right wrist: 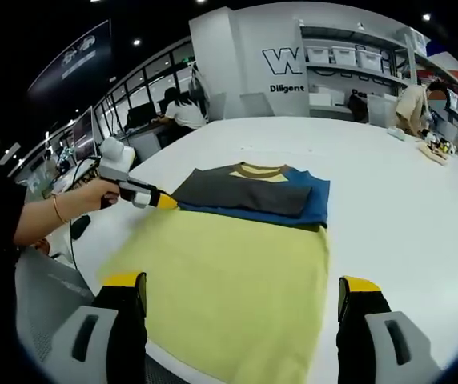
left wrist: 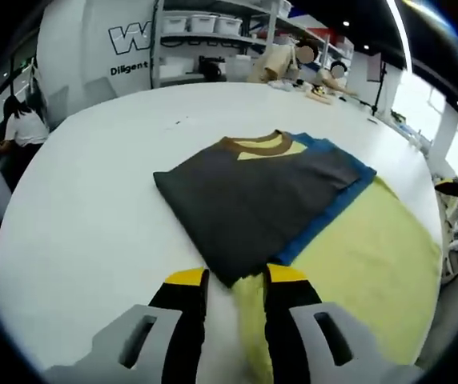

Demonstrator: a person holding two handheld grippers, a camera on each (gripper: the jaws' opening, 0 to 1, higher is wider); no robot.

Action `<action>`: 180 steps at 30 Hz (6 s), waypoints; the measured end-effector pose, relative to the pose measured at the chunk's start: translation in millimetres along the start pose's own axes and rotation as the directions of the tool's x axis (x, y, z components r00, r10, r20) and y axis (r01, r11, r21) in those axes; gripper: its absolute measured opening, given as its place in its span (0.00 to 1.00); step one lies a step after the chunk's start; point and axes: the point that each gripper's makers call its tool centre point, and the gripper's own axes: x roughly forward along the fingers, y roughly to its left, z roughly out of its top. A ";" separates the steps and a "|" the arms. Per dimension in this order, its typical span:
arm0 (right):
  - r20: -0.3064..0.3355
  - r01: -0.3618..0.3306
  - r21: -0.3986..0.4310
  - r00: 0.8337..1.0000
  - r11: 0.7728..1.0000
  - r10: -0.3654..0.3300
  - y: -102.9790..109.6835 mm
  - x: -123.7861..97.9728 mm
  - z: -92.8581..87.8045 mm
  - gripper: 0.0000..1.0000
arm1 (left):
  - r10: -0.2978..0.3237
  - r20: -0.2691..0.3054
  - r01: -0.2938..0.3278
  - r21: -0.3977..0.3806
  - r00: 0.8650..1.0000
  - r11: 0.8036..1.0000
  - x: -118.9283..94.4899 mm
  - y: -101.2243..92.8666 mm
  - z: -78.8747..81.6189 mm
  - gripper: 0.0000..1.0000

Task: Fold the garment on the visible template until the final outline fits inside the template.

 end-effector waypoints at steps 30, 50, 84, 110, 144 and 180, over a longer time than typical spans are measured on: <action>-0.033 -0.004 -0.010 0.999 1.000 0.003 1.3 -2.1 -8.6 0.98 | 0.091 -0.018 -0.090 0.052 0.996 0.995 -12.3 28.5 -8.8 0.05; -0.086 -0.024 -0.011 0.996 1.000 0.023 6.8 6.1 -18.5 0.95 | 0.164 -0.040 -0.163 0.037 0.986 0.986 -26.2 62.6 -16.7 0.05; -0.130 -0.077 -0.050 0.989 0.996 0.070 26.1 8.3 -23.3 0.99 | 0.010 -0.086 -0.002 0.099 0.996 0.995 -83.3 9.5 -25.2 0.98; -0.318 -0.025 -0.080 0.948 0.997 -0.002 25.1 4.6 -72.3 0.85 | -0.007 -0.216 0.005 -0.011 0.976 1.000 -137.3 -11.6 -99.7 0.82; -0.488 0.069 -0.037 0.870 0.997 -0.078 12.7 -5.4 -118.0 0.34 | -0.032 -0.338 -0.018 -0.144 0.941 0.989 -167.7 -37.2 -166.5 0.29; -0.521 0.077 -0.107 0.845 0.991 -0.122 7.9 -17.6 -118.4 0.00 | -0.054 -0.383 0.021 -0.088 0.922 0.996 -173.3 -42.5 -179.8 0.03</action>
